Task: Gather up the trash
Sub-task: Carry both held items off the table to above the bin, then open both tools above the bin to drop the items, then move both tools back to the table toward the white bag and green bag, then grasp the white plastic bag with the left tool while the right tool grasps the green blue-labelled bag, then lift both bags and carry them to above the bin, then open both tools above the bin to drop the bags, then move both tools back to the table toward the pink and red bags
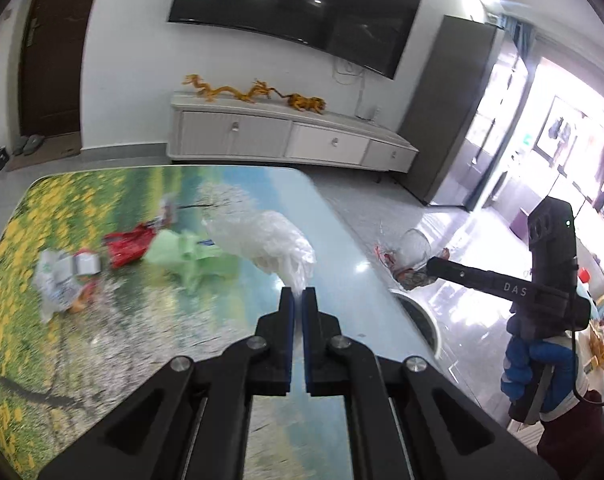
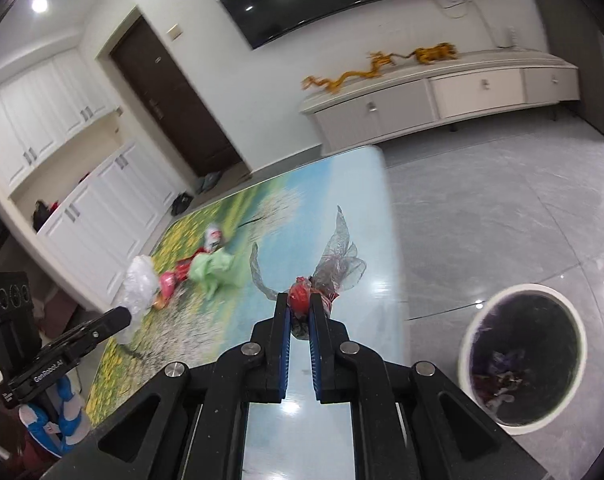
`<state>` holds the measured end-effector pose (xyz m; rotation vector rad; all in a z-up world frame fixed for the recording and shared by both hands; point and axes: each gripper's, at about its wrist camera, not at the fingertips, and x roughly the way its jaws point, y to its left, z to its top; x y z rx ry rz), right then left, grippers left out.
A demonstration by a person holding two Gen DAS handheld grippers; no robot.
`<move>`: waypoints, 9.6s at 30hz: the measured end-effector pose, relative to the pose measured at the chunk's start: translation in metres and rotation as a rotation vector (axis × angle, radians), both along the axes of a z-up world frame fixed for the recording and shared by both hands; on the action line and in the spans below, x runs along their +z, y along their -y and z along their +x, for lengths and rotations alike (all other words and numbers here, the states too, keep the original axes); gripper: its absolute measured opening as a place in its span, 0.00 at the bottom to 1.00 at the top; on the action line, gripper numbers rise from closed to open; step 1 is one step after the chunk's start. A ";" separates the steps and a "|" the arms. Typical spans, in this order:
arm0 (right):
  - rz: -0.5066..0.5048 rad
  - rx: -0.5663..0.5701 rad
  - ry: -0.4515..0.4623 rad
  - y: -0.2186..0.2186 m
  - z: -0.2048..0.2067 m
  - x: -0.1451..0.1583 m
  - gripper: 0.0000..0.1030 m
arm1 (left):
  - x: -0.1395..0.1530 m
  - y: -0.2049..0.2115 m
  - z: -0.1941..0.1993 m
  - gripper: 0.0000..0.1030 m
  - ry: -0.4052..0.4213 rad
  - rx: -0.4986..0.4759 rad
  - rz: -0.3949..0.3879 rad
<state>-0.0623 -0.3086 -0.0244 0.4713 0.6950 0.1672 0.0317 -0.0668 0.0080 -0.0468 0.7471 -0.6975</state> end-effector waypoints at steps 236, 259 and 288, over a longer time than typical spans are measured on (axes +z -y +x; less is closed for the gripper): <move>-0.053 -0.567 -0.237 0.187 -0.051 -0.107 0.66 | -0.040 0.310 0.023 0.64 -0.147 -0.313 0.124; -0.220 -0.363 -0.045 0.050 -0.021 0.024 0.66 | 0.014 0.069 0.030 0.64 0.041 0.062 0.057; -0.206 0.075 -0.023 -0.121 0.101 0.024 0.67 | -0.075 -0.147 0.108 0.64 -0.206 0.570 0.021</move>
